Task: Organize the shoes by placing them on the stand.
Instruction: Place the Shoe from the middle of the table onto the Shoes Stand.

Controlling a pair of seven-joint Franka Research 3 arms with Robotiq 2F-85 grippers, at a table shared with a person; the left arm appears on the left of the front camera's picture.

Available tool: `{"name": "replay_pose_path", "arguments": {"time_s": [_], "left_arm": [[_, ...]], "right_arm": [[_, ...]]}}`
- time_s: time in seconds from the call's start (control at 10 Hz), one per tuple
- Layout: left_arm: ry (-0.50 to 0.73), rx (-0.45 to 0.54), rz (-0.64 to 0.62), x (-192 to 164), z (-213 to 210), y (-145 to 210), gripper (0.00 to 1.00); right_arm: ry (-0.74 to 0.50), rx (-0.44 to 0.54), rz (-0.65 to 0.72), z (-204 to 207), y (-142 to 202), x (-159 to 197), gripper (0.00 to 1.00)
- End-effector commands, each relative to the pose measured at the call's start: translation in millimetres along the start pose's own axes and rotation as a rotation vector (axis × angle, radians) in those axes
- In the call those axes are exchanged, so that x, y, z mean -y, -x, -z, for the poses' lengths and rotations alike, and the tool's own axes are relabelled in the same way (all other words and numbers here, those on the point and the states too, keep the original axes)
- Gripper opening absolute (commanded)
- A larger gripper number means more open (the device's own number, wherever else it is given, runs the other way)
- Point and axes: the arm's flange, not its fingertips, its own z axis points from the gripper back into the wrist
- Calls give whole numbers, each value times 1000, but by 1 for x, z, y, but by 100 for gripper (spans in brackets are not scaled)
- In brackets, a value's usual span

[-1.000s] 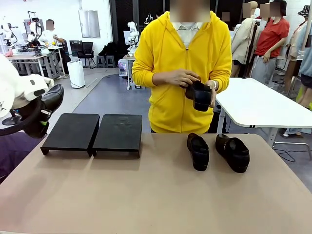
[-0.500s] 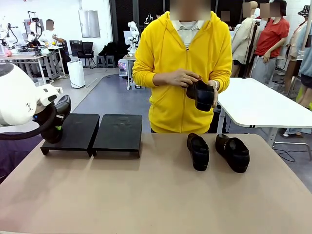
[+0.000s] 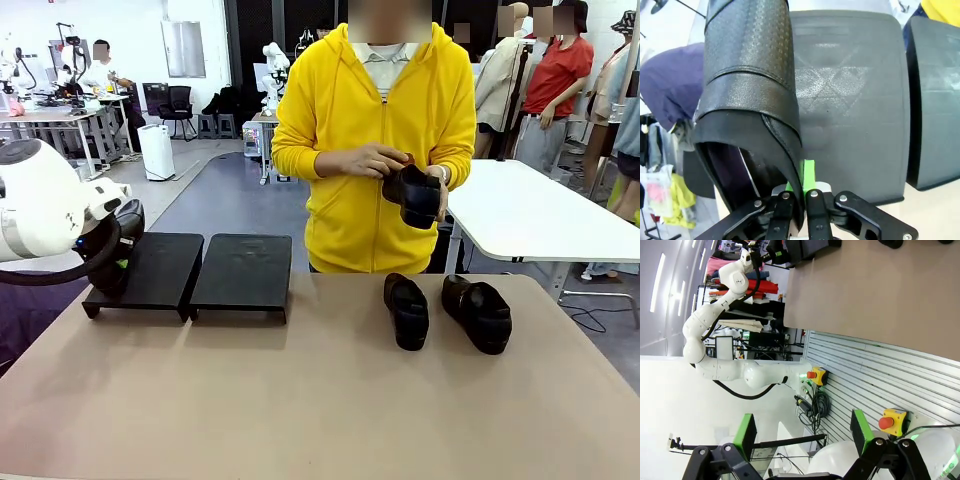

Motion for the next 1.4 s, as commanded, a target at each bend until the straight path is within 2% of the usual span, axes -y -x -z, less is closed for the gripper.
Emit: {"name": "replay_pose_path", "arguments": {"time_s": [0.0, 0.1, 0.2, 0.3, 0.4, 0.8, 0.9, 1.0, 1.1, 1.3], "left_arm": [[-8, -34, 17, -7, 0, -6, 0], [6, -35, 23, -7, 2, -7, 0], [8, -41, 26, -6, 4, -8, 15], [7, -45, 37, -4, 3, -8, 72], [7, -44, 39, -3, 2, -9, 100], [21, -39, 37, 0, 1, -8, 100], [57, -76, 36, 5, -8, -7, 100], [178, -154, 69, 17, -28, -3, 100], [145, -175, 75, 25, -56, 0, 100], [43, -62, -25, 13, -102, -4, 100]], "right_arm": [[-23, 9, -27, -3, -1, -3, 100], [-23, 9, -27, -3, -1, -3, 100], [-23, 9, -27, -3, -1, -3, 100], [-23, 9, -27, -3, -1, -3, 100], [-23, 9, -27, -3, -1, -3, 100], [-23, 9, -27, -3, -1, -3, 100], [-23, 9, -27, -3, -1, -3, 100], [-23, 9, -27, -3, -1, -3, 100], [-23, 9, -27, -3, -1, -3, 100], [-23, 9, -27, -3, -1, -3, 100]]}}
